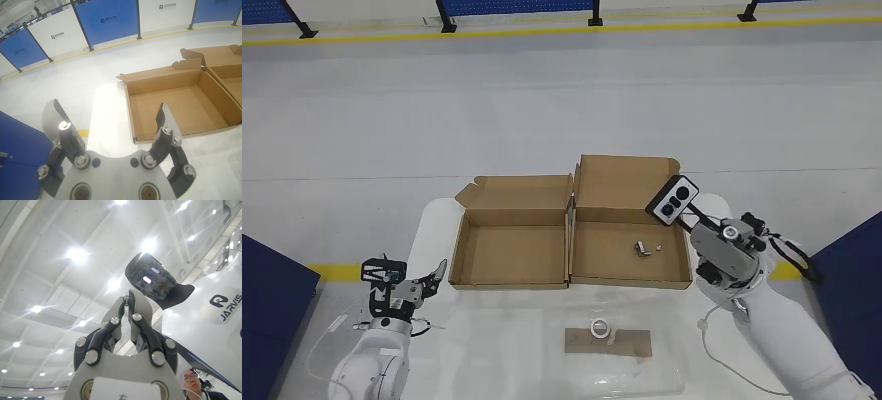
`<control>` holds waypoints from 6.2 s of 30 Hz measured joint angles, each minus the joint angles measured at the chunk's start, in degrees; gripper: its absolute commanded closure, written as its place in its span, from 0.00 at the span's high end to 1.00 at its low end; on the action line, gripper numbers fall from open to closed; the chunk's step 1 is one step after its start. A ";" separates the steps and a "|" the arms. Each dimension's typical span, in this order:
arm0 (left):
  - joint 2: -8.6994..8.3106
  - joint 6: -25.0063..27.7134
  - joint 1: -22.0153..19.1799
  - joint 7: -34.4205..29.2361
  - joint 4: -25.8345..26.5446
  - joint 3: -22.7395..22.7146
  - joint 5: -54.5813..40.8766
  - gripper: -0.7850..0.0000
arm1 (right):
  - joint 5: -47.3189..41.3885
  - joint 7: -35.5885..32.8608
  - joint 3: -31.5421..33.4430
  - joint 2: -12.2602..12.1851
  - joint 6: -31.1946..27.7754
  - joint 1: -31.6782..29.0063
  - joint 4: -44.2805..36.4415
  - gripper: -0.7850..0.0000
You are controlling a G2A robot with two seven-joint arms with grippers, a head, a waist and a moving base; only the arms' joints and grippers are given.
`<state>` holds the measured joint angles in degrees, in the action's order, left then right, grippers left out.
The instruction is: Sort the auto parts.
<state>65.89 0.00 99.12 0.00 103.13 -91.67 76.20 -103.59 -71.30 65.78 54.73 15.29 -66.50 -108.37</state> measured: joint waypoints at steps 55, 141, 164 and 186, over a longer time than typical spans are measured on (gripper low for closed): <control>0.00 0.00 0.00 0.00 0.00 0.00 0.00 1.00 | 6.58 1.45 3.80 3.61 5.65 -0.35 0.20 0.00; 0.00 0.00 0.00 0.00 0.00 0.00 0.00 1.00 | 116.47 8.09 -16.16 -2.23 25.51 28.12 24.35 0.00; 0.00 0.00 0.00 0.00 0.00 0.00 0.00 1.00 | 118.02 13.08 -21.30 0.10 25.09 29.63 29.26 0.00; 0.00 0.00 0.00 0.00 0.00 0.00 0.00 1.00 | 117.88 21.85 -36.55 12.82 31.77 38.58 53.50 0.00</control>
<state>65.89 0.00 99.12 0.00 103.13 -91.67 76.20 14.29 -49.45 29.23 67.55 47.06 -27.93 -54.87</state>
